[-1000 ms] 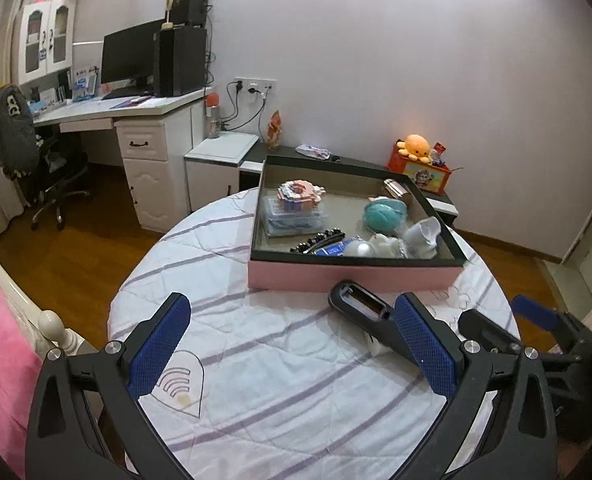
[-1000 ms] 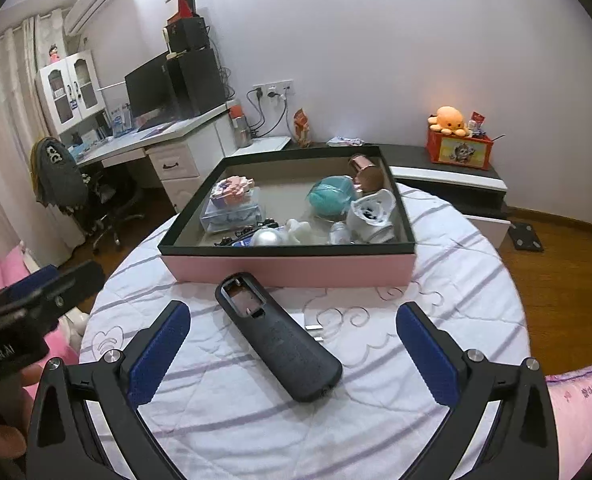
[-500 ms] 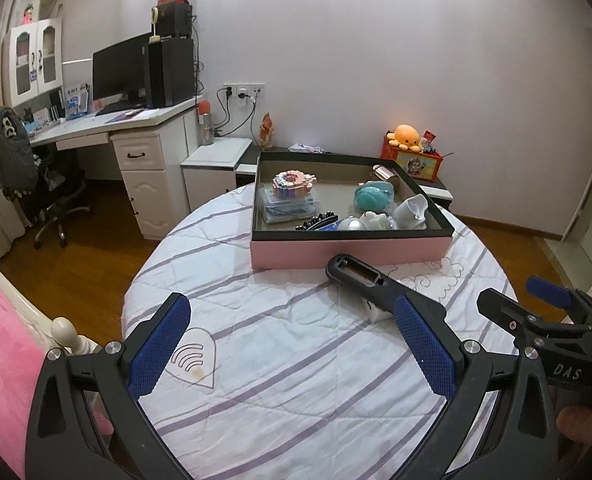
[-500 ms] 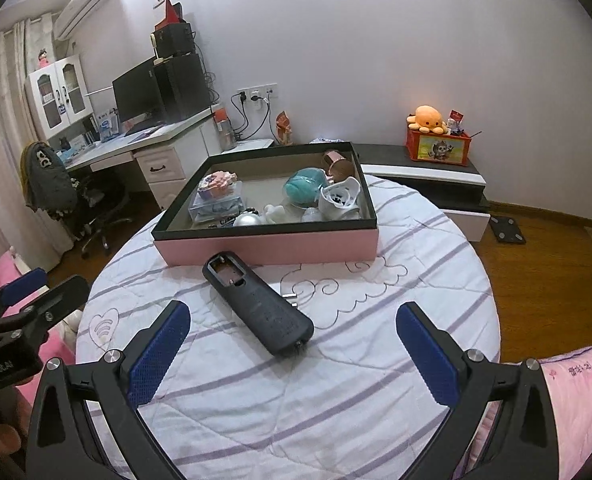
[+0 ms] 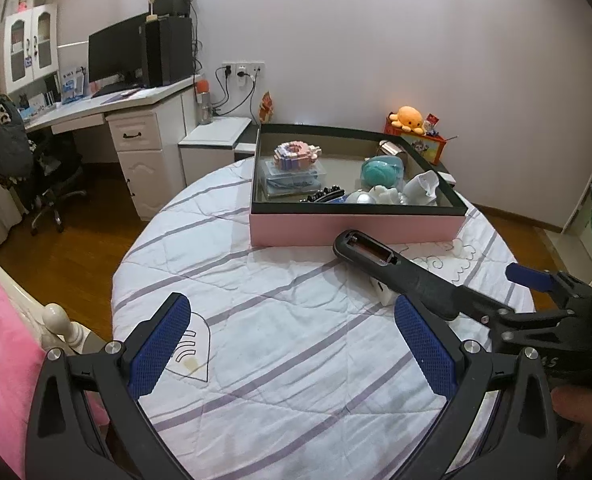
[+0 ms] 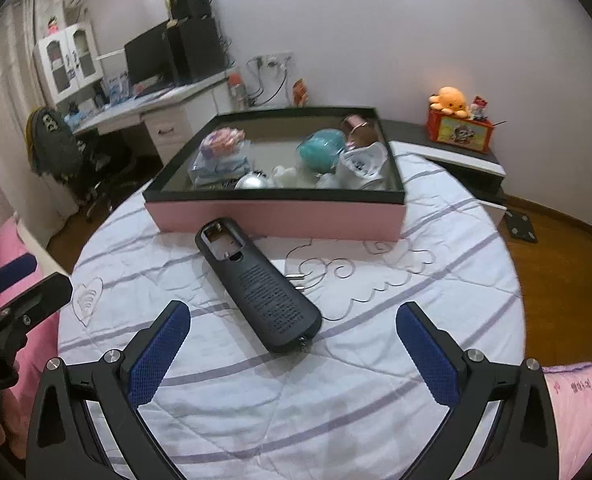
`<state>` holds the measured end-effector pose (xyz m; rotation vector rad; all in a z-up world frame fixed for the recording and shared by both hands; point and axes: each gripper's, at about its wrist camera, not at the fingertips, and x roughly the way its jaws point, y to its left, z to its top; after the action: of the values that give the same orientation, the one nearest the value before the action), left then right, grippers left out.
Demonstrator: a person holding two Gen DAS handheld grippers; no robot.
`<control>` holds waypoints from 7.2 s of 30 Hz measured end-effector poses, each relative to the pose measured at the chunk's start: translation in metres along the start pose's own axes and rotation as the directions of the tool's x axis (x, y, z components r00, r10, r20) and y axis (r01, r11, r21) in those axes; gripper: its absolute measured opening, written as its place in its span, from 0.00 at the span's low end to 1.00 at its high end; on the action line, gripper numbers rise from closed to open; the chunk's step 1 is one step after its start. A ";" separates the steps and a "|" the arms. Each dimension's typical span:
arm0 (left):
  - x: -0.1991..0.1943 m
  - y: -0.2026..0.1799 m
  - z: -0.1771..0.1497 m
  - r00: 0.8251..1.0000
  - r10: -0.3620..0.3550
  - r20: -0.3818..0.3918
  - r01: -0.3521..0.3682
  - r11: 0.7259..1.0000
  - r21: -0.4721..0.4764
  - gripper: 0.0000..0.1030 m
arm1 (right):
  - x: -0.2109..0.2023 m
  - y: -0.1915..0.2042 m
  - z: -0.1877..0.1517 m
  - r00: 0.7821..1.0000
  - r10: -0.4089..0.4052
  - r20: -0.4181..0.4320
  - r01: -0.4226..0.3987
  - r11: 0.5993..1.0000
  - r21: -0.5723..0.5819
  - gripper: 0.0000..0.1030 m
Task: Organize rigid objects
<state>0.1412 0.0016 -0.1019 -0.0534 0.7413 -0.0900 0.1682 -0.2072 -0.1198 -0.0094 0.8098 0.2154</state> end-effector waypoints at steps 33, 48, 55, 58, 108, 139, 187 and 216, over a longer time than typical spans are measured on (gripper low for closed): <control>0.054 0.001 -0.004 0.995 0.003 -0.097 -0.006 0.999 -0.033 1.00 | 0.060 -0.003 0.003 0.972 0.186 -0.142 -0.209 0.963 -0.167 0.59; 0.053 -0.002 -0.004 0.995 0.001 -0.100 -0.004 1.000 -0.031 1.00 | 0.054 0.001 -0.003 0.967 0.227 -0.118 -0.246 0.951 -0.186 0.51; 0.047 -0.007 -0.007 0.995 0.000 -0.096 -0.002 1.000 -0.016 1.00 | 0.056 0.014 -0.013 0.965 0.213 -0.155 -0.242 0.949 -0.202 0.45; 0.044 -0.005 -0.009 0.995 0.004 -0.096 -0.006 1.000 -0.023 1.00 | 0.061 0.017 -0.008 0.965 0.203 -0.164 -0.235 0.950 -0.204 0.47; 0.146 -0.095 0.001 0.983 -0.003 -0.186 0.011 0.999 0.046 0.59 | 0.008 -0.080 -0.026 0.990 0.100 0.098 -0.109 0.989 0.098 0.44; 0.106 -0.046 -0.009 0.982 -0.090 -0.164 0.089 0.996 -0.016 0.57 | 0.054 -0.032 -0.023 0.993 -0.021 -0.118 0.015 0.999 -0.048 0.43; 0.197 -0.033 0.127 0.994 -0.063 -0.087 0.067 0.997 0.046 0.66 | 0.131 -0.048 0.139 0.995 0.096 0.009 -0.096 0.995 0.022 0.44; -0.039 0.003 0.052 0.989 0.032 0.143 -0.030 0.999 -0.011 1.00 | -0.096 0.010 0.036 0.960 -0.065 0.272 0.037 0.994 0.107 1.00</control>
<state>0.1476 0.0094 -0.0380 -0.0564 0.5988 -0.0523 0.1280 -0.2121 -0.0247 0.0932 0.5411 0.1224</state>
